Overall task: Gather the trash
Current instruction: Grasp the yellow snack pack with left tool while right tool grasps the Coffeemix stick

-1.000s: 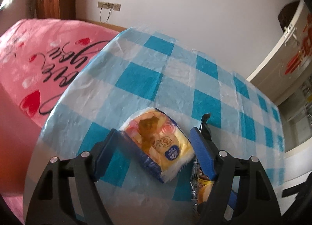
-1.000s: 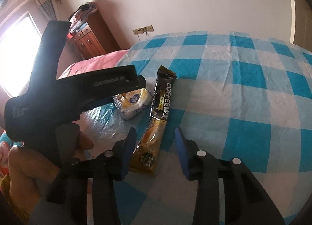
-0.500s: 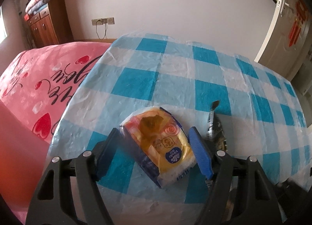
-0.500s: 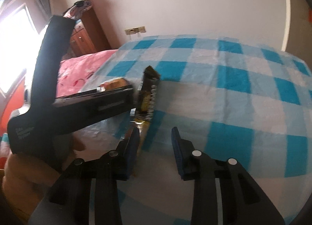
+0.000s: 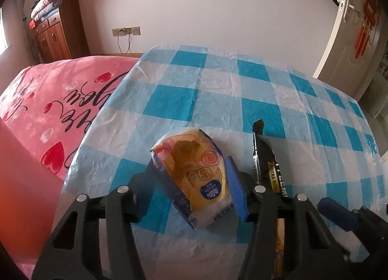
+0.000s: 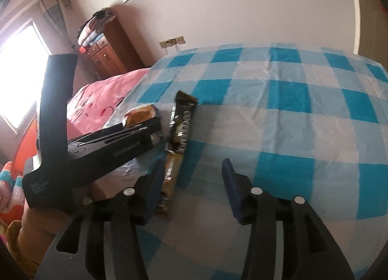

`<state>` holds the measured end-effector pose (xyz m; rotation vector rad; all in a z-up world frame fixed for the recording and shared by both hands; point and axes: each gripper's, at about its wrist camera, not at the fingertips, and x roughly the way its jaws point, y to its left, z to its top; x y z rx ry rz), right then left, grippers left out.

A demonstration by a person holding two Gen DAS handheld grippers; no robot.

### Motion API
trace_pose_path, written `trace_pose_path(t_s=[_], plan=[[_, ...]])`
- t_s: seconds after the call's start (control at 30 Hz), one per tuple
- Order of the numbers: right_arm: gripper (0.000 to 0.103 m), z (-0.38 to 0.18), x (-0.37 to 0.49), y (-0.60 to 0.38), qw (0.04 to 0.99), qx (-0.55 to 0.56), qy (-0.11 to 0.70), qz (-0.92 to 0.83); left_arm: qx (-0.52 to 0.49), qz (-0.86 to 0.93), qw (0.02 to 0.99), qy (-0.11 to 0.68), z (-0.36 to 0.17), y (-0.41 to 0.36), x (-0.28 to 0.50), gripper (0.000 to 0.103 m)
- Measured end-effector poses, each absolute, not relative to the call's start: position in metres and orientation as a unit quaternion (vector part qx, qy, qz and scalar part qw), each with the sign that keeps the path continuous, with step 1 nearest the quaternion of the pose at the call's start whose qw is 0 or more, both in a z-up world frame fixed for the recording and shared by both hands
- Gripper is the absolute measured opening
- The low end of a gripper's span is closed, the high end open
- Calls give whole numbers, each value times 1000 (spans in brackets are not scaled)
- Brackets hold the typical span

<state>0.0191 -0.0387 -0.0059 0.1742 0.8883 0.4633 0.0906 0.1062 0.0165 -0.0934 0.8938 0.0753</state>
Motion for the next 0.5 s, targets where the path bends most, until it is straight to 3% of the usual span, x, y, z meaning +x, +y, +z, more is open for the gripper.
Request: trace_pose_path(t_s=[0.43,0.5], plan=[[49,-9,31,-2,882,19,419,216,-80,15,899,429,18,124,72,43],[43,-10,33,1,882,7,419,214,-87,12,899,429,18,126,68,40]])
